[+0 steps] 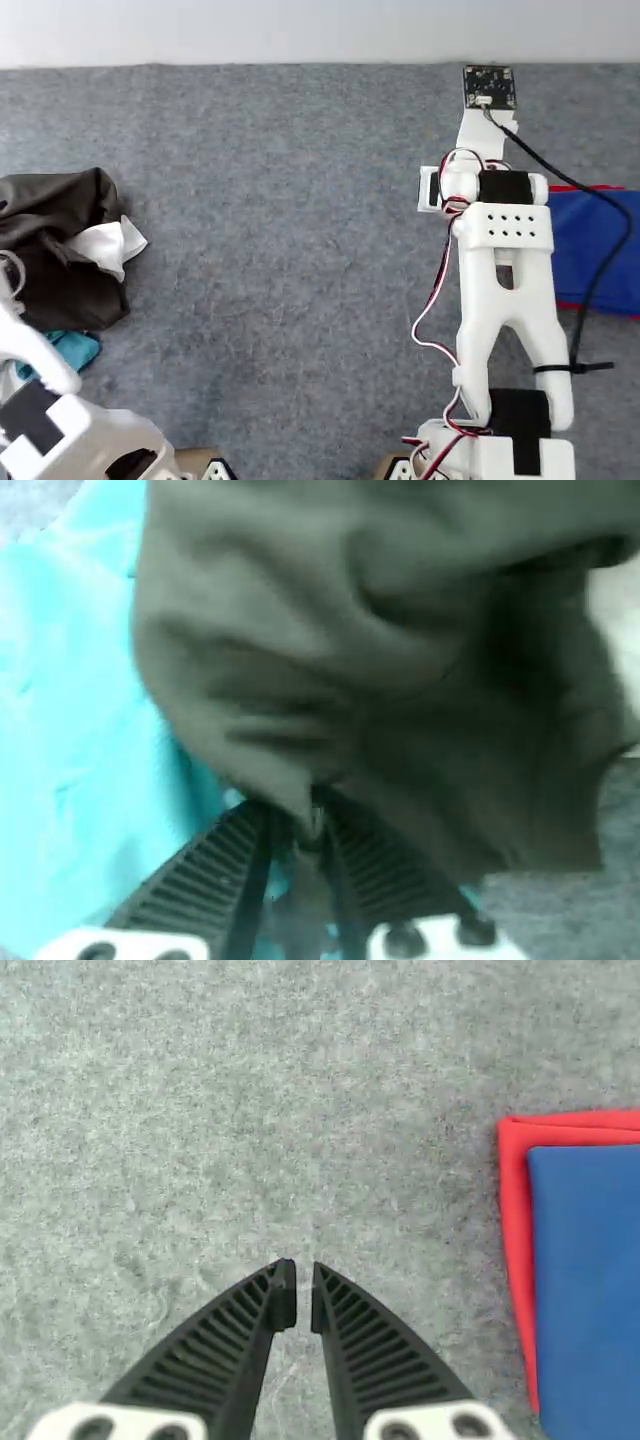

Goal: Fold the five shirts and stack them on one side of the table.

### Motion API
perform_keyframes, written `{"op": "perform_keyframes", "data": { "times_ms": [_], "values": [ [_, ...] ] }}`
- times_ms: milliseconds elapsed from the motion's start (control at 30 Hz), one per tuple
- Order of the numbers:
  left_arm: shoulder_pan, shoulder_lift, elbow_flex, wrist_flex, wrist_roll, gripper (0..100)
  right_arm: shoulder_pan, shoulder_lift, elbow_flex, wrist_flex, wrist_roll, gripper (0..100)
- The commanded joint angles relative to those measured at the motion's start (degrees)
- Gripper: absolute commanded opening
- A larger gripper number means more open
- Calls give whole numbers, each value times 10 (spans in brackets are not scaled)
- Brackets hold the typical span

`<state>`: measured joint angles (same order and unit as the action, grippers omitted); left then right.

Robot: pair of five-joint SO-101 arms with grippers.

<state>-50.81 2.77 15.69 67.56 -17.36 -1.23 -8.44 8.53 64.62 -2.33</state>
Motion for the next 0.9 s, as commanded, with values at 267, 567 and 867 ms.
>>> {"op": "perform_keyframes", "data": {
  "times_ms": [267,567,867],
  "values": [
    [207,-8,-33,63,90,13,-4,-4,-24,-5,-17,40],
    [513,-146,-55,84,147,12,6,-2,-23,11,-14,40],
    [813,-191,-119,105,118,12,72,1,-13,12,-14,43]
  ]
}}
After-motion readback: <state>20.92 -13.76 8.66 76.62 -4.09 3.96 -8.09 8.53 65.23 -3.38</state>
